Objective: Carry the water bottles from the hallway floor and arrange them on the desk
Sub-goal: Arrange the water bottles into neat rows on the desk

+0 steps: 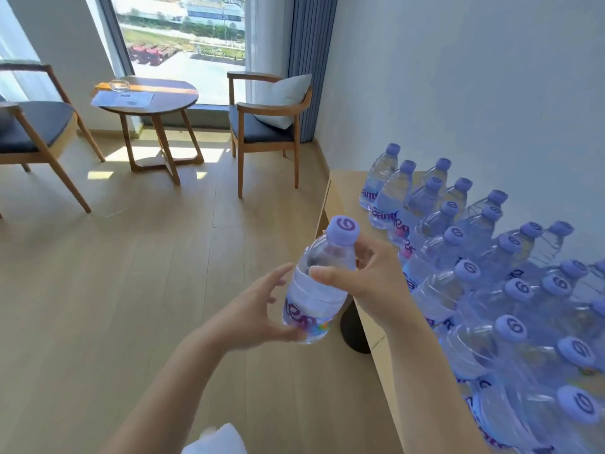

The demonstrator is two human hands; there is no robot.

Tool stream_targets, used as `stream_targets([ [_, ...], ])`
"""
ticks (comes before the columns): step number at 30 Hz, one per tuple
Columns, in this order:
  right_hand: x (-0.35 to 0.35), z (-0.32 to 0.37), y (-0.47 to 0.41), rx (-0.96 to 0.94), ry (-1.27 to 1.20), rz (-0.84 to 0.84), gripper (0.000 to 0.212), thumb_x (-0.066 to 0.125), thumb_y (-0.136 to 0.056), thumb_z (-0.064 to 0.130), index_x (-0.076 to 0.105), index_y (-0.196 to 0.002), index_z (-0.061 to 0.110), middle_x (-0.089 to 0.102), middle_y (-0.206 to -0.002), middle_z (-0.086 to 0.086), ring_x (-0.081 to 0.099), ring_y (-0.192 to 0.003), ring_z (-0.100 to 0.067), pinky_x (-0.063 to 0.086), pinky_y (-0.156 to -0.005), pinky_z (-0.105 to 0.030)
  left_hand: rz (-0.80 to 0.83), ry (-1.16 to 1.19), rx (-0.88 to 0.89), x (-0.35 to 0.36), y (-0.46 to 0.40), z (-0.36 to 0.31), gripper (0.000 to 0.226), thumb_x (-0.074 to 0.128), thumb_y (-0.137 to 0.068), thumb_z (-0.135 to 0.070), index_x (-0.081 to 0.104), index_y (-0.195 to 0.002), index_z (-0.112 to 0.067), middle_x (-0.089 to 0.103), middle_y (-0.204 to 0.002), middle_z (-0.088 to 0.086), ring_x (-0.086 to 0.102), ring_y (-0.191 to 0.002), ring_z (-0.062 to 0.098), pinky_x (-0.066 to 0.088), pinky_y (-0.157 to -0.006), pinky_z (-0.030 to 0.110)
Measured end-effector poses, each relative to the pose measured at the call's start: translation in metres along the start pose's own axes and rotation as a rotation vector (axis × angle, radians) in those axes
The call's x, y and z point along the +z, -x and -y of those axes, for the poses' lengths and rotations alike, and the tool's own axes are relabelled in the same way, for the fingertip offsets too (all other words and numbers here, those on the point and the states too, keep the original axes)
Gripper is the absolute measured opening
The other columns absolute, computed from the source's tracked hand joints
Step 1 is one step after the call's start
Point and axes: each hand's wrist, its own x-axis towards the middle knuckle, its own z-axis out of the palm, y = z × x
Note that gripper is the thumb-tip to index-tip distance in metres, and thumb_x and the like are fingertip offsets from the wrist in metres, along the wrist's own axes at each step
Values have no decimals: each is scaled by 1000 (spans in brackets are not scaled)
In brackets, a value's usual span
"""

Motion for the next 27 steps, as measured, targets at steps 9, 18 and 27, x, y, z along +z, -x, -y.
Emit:
stream_targets([
  [9,-25,-12,-186,-95,-151,-13,22,73,-58,19,72,-80,19,70,-81,3,66,-78,-15,51,-70,-25,241,223,161,-87,-176,-18,77,87,-49,-20,52,-115,-35,69,-105,-10,68,-96,11,53,-73,21],
  [18,-52,-5,-335,-18,28,-298,17,66,-75,21,59,-87,30,64,-78,17,64,-75,-1,47,-66,-15,257,255,233,-158,-342,-56,71,87,-41,-23,60,-106,-25,72,-95,-3,70,-86,16,56,-70,27],
  [27,-121,-22,-409,262,339,-793,76,67,-44,69,36,-108,44,58,-92,20,59,-79,5,44,-60,-20,85,54,343,-137,-468,-114,66,81,-36,-46,53,-96,-44,63,-84,-31,62,-71,-8,55,-67,25],
])
